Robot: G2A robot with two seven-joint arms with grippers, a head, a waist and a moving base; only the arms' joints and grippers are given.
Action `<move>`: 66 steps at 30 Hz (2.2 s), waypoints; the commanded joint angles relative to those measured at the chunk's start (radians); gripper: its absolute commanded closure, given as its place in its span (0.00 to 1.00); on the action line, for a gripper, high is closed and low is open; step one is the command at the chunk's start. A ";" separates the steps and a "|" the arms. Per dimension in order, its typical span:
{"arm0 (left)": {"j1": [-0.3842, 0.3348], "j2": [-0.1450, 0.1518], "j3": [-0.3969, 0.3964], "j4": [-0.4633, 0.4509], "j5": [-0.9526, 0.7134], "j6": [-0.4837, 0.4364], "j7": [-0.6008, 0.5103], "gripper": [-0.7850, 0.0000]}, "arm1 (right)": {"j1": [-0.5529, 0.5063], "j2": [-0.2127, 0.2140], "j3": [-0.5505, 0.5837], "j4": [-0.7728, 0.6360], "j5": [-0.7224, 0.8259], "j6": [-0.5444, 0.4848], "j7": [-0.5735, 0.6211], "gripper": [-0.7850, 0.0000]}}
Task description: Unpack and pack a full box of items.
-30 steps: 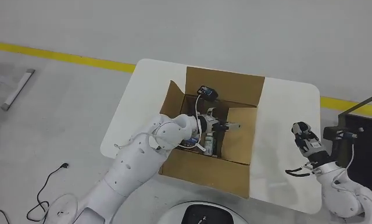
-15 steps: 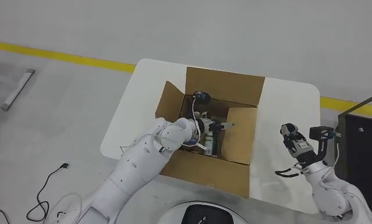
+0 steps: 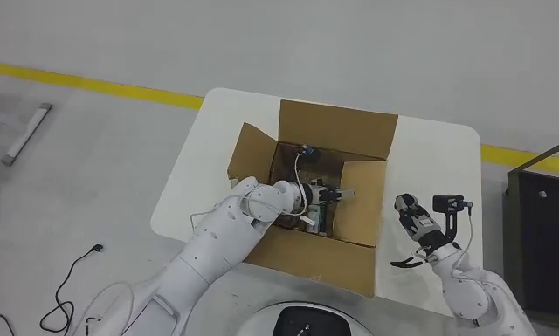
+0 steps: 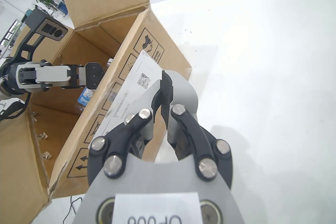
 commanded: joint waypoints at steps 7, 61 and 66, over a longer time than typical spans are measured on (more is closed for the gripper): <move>0.009 -0.028 -0.003 0.055 -0.115 -0.043 -0.010 0.00 | 0.026 -0.008 -0.063 0.033 -0.024 0.002 0.004 1.00; -0.168 -0.211 0.078 0.196 -0.530 -0.263 -0.185 0.00 | 0.048 0.018 0.356 -0.082 0.537 0.234 0.438 0.00; -0.187 -0.228 0.094 0.246 -0.495 -0.270 -0.196 0.00 | 0.086 0.021 0.317 -0.102 0.518 0.224 0.444 0.00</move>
